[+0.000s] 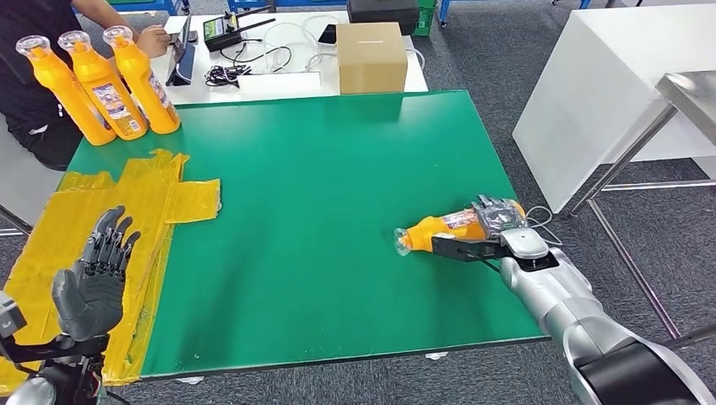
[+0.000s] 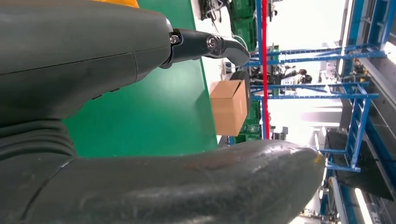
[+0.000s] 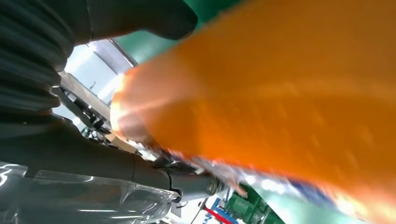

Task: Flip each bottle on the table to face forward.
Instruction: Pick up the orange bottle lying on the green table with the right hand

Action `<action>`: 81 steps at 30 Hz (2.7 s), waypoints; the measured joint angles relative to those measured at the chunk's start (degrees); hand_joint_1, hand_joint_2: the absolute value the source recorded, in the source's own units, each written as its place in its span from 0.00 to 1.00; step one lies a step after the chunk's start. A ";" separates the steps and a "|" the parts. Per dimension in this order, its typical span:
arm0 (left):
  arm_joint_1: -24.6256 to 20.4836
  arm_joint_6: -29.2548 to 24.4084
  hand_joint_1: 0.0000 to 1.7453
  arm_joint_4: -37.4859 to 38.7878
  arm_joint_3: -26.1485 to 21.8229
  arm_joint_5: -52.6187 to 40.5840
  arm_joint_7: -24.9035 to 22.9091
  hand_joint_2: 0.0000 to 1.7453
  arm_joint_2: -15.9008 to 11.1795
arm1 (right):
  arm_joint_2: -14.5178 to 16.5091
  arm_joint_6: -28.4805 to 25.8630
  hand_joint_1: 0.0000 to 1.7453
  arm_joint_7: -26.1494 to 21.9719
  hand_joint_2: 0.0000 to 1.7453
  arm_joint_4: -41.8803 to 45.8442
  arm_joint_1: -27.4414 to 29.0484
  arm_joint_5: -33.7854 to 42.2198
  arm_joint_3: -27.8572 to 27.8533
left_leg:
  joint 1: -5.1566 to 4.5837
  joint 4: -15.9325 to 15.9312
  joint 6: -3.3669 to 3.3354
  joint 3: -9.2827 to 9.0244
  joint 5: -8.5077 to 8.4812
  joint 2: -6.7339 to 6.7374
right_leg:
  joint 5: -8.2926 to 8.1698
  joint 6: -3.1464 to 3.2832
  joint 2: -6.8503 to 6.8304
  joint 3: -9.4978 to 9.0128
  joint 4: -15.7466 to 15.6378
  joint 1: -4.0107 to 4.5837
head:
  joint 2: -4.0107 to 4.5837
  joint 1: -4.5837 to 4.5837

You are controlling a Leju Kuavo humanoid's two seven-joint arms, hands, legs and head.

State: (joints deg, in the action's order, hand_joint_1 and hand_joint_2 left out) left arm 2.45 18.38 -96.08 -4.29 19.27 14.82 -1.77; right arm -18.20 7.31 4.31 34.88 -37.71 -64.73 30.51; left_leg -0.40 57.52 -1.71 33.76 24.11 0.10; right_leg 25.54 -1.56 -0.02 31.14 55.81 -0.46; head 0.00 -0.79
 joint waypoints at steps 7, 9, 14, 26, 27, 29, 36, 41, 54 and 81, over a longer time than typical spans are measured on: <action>-0.09 0.39 0.00 1.11 -0.04 0.59 0.28 0.00 -0.34 | 0.04 3.19 1.00 -1.37 1.00 -1.87 -2.28 0.47 1.46 | 0.00 0.01 -0.03 -0.09 -0.05 -0.09 | -0.02 -0.03 -0.04 -0.20 0.00 0.00 | 0.00 0.01; -0.17 0.49 0.00 1.43 -0.05 0.69 0.32 0.00 -0.38 | -0.04 3.96 1.00 -1.64 1.00 -1.98 -2.54 0.82 1.81 | 0.01 0.01 -0.03 -0.09 -0.05 -0.09 | -0.02 -0.03 -0.04 -0.20 0.00 0.00 | 0.00 0.01; -0.51 0.78 0.00 2.11 -0.07 1.04 0.45 0.00 -0.42 | -0.34 5.58 1.00 -2.07 1.00 -2.01 -2.79 1.61 2.35 | 0.01 0.01 -0.03 -0.09 -0.05 -0.09 | -0.02 -0.03 -0.04 -0.20 0.00 0.01 | 0.00 0.01; -1.64 1.14 0.00 4.15 -0.08 1.49 0.92 0.00 -0.85 | -1.80 8.80 0.84 -3.97 1.00 -2.01 -3.23 3.48 3.93 | 0.01 0.00 -0.02 -0.29 -0.01 -0.15 | 0.02 -0.01 -0.06 0.10 -0.05 0.00 | 0.00 0.01; -1.65 1.15 0.00 4.22 -0.08 1.49 0.93 0.00 -0.85 | -1.84 8.83 0.59 -3.98 1.00 -2.01 -3.23 3.50 3.99 | 0.01 0.00 -0.02 -0.30 -0.01 -0.15 | 0.02 -0.01 -0.06 0.09 -0.05 0.00 | 0.00 0.01; -1.76 1.26 0.00 4.43 -0.08 1.52 0.93 0.00 -0.86 | -1.90 9.54 0.09 -4.09 1.00 -2.04 -3.25 3.81 4.16 | 0.01 0.00 -0.03 -0.32 -0.01 -0.14 | 0.01 -0.01 -0.06 0.09 -0.06 0.00 | 0.00 0.01; -3.87 1.06 0.00 5.76 0.07 2.26 0.85 0.00 -0.91 | -2.59 12.84 1.00 -4.39 1.00 -2.28 -2.77 5.98 5.01 | 0.01 0.00 -0.03 -0.45 0.00 -0.11 | 0.01 -0.02 -0.04 -0.01 -0.10 0.01 | 0.00 0.01; -4.29 1.05 0.00 6.72 0.16 2.56 0.98 0.00 -1.31 | -3.66 13.04 1.00 -5.19 1.00 -2.29 -2.56 7.26 5.22 | 0.02 0.00 -0.03 -0.50 -0.01 -0.15 | 0.01 -0.02 -0.07 -0.06 -0.10 0.01 | 0.00 0.01; -5.74 1.49 0.00 8.38 0.67 3.05 1.21 0.00 -1.82 | -4.05 13.66 1.00 -4.79 1.00 -2.29 -2.42 12.33 5.18 | 0.02 0.00 -0.03 -0.50 -0.01 -0.17 | 0.01 -0.02 -0.07 -0.14 -0.11 0.02 | 0.00 0.01; 6.04 -3.29 0.00 -3.59 10.81 -5.10 3.76 1.00 0.85 | 5.92 -5.38 1.00 -7.07 1.00 51.46 20.09 41.42 3.55 | 0.16 -0.01 0.08 0.82 -0.17 -0.26 | -0.09 -0.08 -0.12 0.53 -0.04 0.18 | 0.00 0.01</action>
State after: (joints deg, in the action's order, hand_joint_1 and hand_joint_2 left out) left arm 8.49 15.08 -99.67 6.52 14.17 18.58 -0.92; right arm -12.28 1.93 -2.76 86.35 -17.62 -23.30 34.05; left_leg -0.24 57.51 -1.62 34.58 23.93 -0.15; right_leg 25.45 -1.65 -0.14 31.67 55.76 -0.28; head 0.00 -0.79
